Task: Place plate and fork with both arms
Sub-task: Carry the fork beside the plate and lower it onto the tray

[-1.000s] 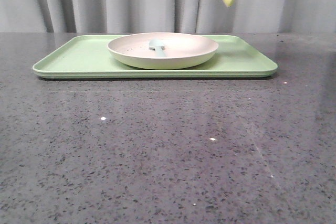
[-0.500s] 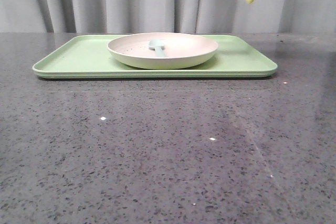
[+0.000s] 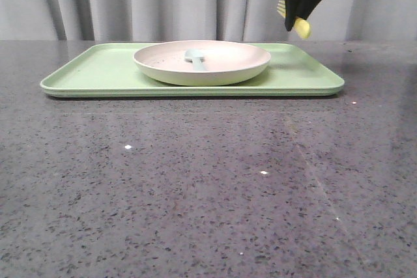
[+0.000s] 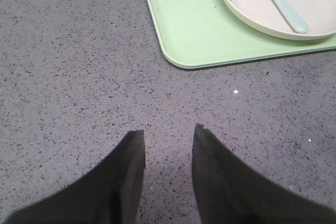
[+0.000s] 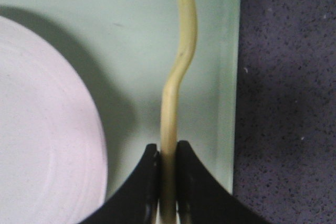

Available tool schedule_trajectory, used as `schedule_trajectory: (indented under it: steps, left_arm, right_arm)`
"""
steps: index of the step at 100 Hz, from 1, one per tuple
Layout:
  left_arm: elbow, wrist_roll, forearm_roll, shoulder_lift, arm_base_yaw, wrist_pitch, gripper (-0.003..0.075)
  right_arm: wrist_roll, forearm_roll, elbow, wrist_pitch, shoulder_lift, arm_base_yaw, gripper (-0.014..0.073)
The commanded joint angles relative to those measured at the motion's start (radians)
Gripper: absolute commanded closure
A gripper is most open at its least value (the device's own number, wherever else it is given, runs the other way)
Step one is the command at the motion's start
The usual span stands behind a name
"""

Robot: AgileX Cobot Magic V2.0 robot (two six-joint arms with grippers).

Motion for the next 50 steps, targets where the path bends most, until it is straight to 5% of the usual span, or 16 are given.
schedule_trajectory:
  steps: [1, 50]
  left_arm:
    - [-0.025, -0.012, -0.008, -0.001, -0.004, -0.072, 0.0491]
    - [-0.025, -0.012, -0.008, -0.001, -0.004, -0.072, 0.0491]
  right_arm:
    - [-0.017, -0.033, -0.003, 0.094, -0.062, -0.004, 0.0610]
    - [-0.026, -0.046, 0.064, 0.094, -0.036, 0.004, 0.0608]
